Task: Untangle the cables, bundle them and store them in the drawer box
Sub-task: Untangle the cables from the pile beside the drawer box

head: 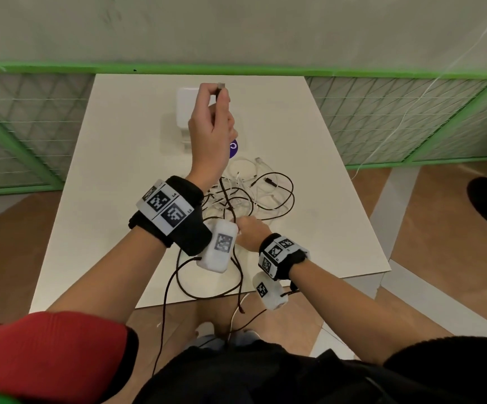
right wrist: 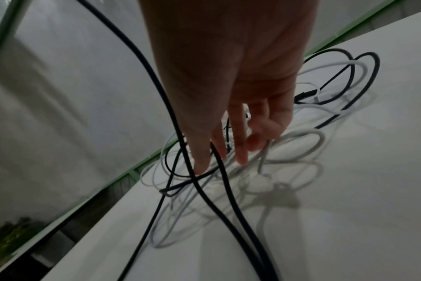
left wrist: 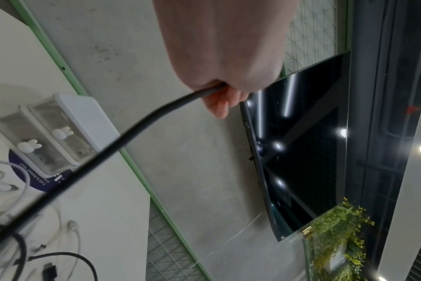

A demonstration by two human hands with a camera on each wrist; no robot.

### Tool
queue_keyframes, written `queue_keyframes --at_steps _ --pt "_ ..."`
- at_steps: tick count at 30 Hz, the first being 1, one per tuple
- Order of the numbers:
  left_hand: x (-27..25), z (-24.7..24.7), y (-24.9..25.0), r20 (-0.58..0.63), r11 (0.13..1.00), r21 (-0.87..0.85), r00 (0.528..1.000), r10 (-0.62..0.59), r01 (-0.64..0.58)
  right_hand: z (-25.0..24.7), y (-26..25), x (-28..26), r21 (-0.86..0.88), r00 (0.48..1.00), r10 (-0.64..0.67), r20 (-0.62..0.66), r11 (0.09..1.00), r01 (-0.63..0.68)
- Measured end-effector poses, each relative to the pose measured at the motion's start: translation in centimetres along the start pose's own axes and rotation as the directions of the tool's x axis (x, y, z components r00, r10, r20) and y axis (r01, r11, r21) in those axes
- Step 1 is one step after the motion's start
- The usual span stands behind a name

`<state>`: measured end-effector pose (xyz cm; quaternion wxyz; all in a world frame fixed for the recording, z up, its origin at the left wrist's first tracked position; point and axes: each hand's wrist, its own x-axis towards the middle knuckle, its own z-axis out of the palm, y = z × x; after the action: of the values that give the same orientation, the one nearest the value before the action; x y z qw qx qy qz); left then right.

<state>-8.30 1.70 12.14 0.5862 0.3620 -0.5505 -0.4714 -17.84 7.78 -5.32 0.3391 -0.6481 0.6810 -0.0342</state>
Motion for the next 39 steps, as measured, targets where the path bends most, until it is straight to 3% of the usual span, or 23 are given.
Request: queue_keyframes --at_steps 2,6,7,9,12,15,18,21,23,26,29,33,37,39 --pt "0.0 0.2 0.1 0.012 1.0 0.002 1.0 0.008 -0.008 0.2 -0.2 -0.3 0.044 0.999 -0.029 -0.026 0.999 0.03" --pt "0.2 -0.5 0.2 -0.006 0.999 0.028 0.999 0.042 -0.042 -0.6 -0.1 -1.0 0.212 0.963 -0.127 -0.238 0.961 0.179" --pt "0.5 -0.9 0.3 -0.019 0.998 0.03 0.998 0.053 -0.052 -0.9 -0.2 -1.6 0.286 0.969 -0.143 -0.203 0.938 0.198" --pt "1.1 -1.9 0.4 -0.044 0.996 0.05 0.996 0.079 -0.077 -1.1 -0.4 -3.0 0.379 0.976 -0.218 0.008 0.904 0.199" --pt "1.0 -3.1 -0.2 -0.01 0.99 0.12 0.997 0.077 -0.076 0.0 -0.2 -4.3 0.374 0.896 -0.23 0.381 0.924 0.078" --pt "-0.2 -4.3 -1.8 0.044 0.984 0.172 0.999 0.028 -0.035 0.8 0.7 -4.4 0.254 0.837 -0.125 0.532 0.967 -0.016" --pt "-1.3 -5.3 -3.2 0.042 0.98 0.199 0.999 0.01 -0.019 0.8 0.9 -4.7 0.097 0.794 -0.095 0.601 0.994 0.045" --pt "-1.7 -5.9 -3.6 -0.007 0.964 0.255 0.997 0.073 -0.069 0.6 1.1 -4.5 0.003 0.832 -0.074 0.55 0.996 0.087" --pt "-1.5 -6.4 -3.0 -0.09 0.956 0.271 0.986 0.144 -0.115 0.3 1.4 -4.5 0.143 0.875 -0.078 0.478 0.99 0.01" --pt "-0.1 -7.9 -1.4 -0.232 0.946 0.268 0.941 0.248 -0.183 0.2 2.0 -5.0 0.435 0.98 -0.09 0.178 0.901 0.004" --pt "0.5 -8.2 -0.5 -0.231 0.937 0.271 0.93 0.286 -0.221 0.4 2.3 -5.3 0.402 0.993 -0.103 0.06 0.913 0.07" --pt "-0.4 -7.1 -0.8 -0.141 0.931 0.287 0.952 0.272 -0.223 0.0 2.3 -5.7 0.243 0.967 -0.188 0.171 0.959 0.144" --pt "-0.5 -7.4 -0.7 -0.14 0.924 0.313 0.952 0.272 -0.218 -0.7 3.1 -6.1 0.247 0.916 -0.054 0.397 0.968 -0.05" --pt "-0.4 -7.4 -0.6 -0.138 0.925 0.311 0.953 0.27 -0.218 -1.6 3.1 -5.9 0.106 0.92 0.018 0.391 0.992 -0.064"
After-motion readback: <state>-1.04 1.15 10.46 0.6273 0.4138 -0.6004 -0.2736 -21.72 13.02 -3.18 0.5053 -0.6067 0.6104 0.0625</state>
